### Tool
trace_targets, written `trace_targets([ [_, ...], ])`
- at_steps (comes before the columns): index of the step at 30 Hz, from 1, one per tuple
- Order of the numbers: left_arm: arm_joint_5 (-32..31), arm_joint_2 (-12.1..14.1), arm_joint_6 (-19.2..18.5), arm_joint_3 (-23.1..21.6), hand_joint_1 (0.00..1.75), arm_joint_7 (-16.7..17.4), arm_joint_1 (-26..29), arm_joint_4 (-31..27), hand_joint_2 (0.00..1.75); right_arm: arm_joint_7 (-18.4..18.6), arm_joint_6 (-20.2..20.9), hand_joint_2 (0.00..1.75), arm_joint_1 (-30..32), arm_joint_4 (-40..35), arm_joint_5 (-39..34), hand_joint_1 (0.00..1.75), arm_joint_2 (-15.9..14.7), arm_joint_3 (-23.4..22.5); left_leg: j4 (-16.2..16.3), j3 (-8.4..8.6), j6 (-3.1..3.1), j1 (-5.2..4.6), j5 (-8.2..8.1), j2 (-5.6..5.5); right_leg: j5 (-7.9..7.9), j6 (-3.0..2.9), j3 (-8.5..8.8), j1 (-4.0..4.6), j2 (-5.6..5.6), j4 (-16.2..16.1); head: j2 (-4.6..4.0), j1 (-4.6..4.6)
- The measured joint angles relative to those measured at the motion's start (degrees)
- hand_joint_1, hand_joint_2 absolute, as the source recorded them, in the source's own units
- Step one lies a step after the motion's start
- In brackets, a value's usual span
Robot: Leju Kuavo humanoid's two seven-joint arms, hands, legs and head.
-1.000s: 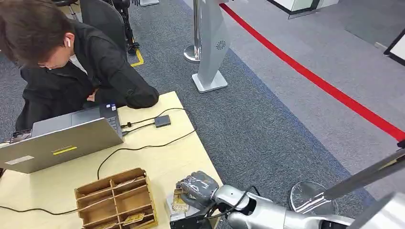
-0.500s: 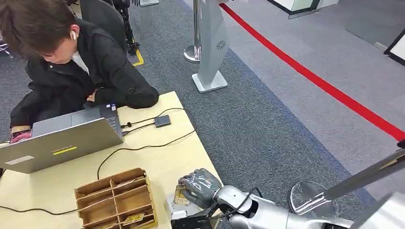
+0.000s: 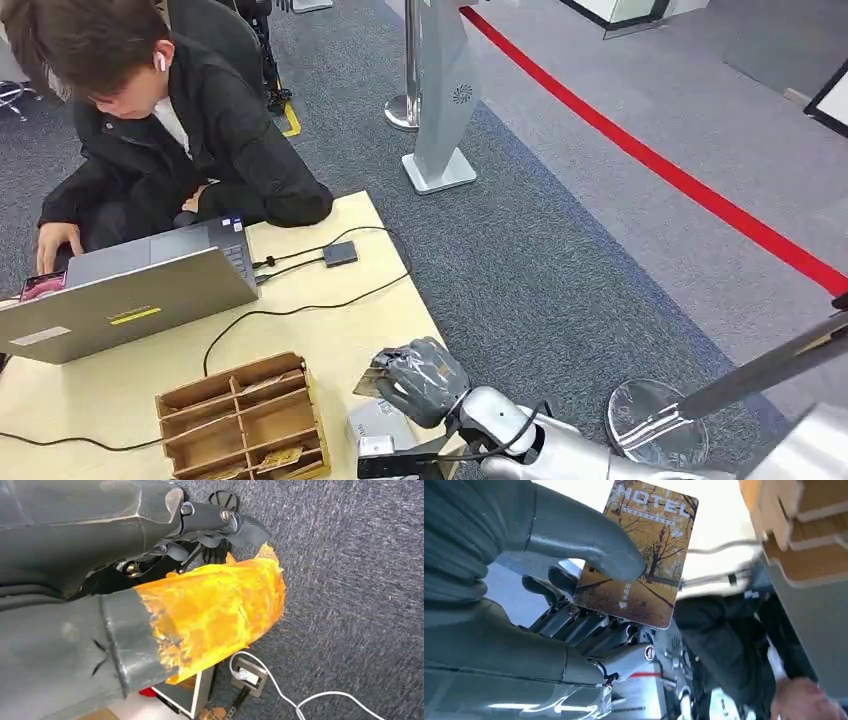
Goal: Pass the card to the sensor for recognition and then transmit it.
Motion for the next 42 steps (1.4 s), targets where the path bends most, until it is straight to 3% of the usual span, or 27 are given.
trace_targets([
  [18,0.0,0.0,0.1,0.0,0.00,-0.1,0.0,0.0,0.00,-4.4,-9.6,1.75,1.1,-5.9,3.7,1.75,3.9,-2.8,0.0,0.00,0.00,0.00,0.00,0.00,0.00,0.00,0.00,0.00,0.01,0.0,0.00,0.00],
  [33,0.0,0.0,-0.1,0.0,0.00,-0.1,-0.1,0.0,0.00,-5.3,-10.7,1.75,0.1,-7.5,8.7,1.75,7.6,-6.0,0.0,0.00,0.00,0.02,0.00,0.00,0.00,0.00,0.01,0.00,0.00,0.0,0.00,0.00],
  [42,0.0,0.0,-0.3,0.0,0.00,-0.2,-0.2,0.0,0.00,-5.0,-10.7,1.75,-3.8,-7.1,10.7,1.75,9.6,-6.4,0.0,0.01,0.00,0.02,0.01,0.01,0.01,0.00,0.00,0.00,0.01,0.0,0.00,0.00],
])
